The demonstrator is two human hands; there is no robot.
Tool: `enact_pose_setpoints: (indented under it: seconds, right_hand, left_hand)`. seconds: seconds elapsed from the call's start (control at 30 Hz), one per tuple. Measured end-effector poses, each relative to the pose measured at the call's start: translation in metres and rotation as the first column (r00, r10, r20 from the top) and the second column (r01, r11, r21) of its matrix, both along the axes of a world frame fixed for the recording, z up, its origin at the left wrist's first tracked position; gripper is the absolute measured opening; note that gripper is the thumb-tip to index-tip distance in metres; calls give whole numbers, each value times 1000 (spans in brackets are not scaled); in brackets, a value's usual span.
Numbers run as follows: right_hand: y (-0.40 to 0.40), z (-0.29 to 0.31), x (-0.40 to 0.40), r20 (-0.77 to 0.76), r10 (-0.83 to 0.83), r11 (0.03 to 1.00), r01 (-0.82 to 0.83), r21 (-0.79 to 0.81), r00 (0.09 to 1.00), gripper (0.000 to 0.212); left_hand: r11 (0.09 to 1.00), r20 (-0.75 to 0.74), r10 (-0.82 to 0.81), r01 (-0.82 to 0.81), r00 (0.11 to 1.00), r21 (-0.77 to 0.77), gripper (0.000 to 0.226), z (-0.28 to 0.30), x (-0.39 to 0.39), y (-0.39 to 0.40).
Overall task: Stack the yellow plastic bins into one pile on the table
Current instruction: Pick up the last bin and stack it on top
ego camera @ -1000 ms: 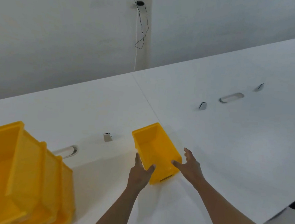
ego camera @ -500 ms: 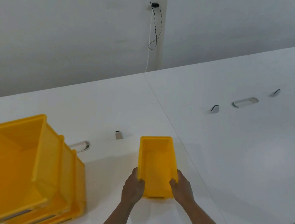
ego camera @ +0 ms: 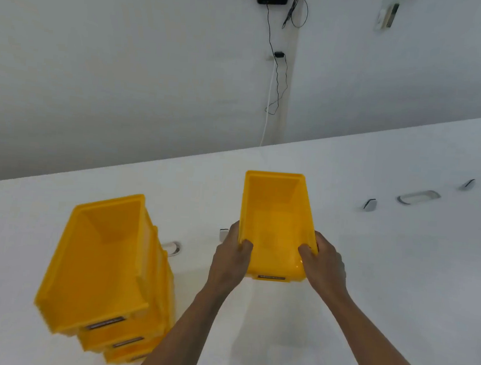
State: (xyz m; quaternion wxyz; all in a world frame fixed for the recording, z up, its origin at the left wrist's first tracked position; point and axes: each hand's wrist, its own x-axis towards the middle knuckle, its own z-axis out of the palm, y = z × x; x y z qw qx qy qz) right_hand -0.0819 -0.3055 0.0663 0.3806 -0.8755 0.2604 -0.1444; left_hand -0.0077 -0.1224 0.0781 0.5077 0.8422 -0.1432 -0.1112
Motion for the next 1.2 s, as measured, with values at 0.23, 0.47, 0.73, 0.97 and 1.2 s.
enact_pose_setpoints:
  seconds: [0.23, 0.47, 0.73, 0.97, 1.2]
  right_hand:
    - [55, 112, 29, 248, 66, 998, -63, -18, 966, 32]
    - [152, 170, 26, 454, 265, 959, -282, -32, 851, 28]
    - [228, 110, 22, 294, 611, 745, -660, 102, 735, 96]
    - [258, 43, 30, 115, 663, 707, -669, 229, 740, 91]
    - [273, 9, 31, 18, 664, 732, -655, 187, 747, 62]
  left_hand:
    - [987, 328, 146, -115, 933, -110, 51, 104, 1, 66]
    - [965, 442, 260, -242, 859, -97, 41, 164, -17, 178]
    - [831, 206, 554, -522, 806, -192, 43, 144, -25, 278]
    - [795, 53, 599, -585, 799, -161, 51, 116, -23, 292]
    - [793, 45, 603, -592, 797, -145, 49, 111, -13, 282]
